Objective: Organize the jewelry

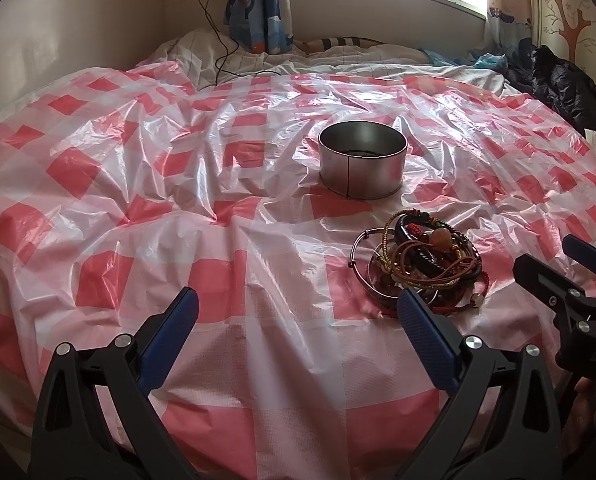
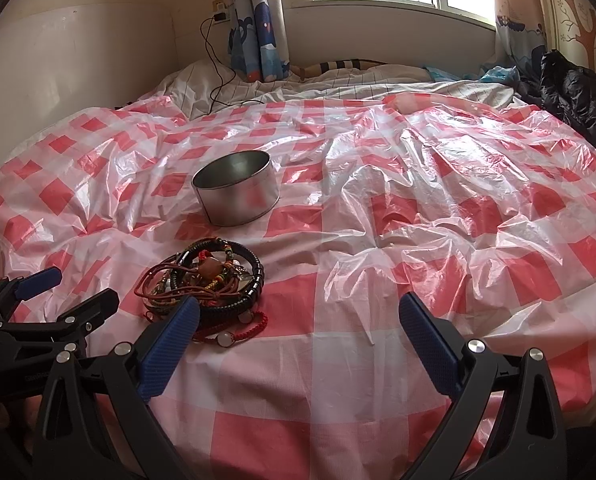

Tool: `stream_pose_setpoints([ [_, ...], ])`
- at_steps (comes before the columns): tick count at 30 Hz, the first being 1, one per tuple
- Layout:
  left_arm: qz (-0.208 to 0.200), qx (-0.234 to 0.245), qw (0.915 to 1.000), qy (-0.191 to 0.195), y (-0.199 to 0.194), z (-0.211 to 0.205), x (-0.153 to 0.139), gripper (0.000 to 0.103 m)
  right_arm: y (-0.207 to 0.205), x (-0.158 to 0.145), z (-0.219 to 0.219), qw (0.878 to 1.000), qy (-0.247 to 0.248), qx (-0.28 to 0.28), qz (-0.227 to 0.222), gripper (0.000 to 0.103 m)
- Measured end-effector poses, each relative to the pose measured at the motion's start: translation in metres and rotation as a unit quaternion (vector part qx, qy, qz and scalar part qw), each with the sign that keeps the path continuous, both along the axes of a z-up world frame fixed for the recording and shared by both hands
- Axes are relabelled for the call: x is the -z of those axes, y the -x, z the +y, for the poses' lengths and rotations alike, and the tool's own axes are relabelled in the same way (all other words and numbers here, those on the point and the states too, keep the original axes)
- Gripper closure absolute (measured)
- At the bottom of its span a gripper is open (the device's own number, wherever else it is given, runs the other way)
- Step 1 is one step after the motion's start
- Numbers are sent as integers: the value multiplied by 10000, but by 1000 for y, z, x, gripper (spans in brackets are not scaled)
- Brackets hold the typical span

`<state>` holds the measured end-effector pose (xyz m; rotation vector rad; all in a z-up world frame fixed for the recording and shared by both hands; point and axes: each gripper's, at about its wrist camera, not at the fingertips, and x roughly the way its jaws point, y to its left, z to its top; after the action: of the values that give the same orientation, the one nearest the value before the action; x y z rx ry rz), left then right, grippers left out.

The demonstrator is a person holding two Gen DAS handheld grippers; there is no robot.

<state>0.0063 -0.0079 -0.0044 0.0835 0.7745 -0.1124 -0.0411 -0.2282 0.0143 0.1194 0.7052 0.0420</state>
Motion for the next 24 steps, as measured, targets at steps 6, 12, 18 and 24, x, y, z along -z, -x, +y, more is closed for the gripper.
stream_pose_setpoints([
  [6, 18, 119, 9999, 65, 0, -3, 0, 7, 0, -1, 3, 10000, 55, 5, -58, 7],
  [12, 8, 210, 9998, 71, 1, -5, 0, 7, 3, -4, 1, 10000, 36, -29, -84, 7],
  [18, 34, 497, 9972, 555, 2, -2, -5, 7, 5, -6, -6, 9996, 249, 141, -54, 7],
  [24, 165, 817, 9906, 1086, -7, -9, -5, 7, -1, -1, -18, 9996, 64, 254, 125, 7],
])
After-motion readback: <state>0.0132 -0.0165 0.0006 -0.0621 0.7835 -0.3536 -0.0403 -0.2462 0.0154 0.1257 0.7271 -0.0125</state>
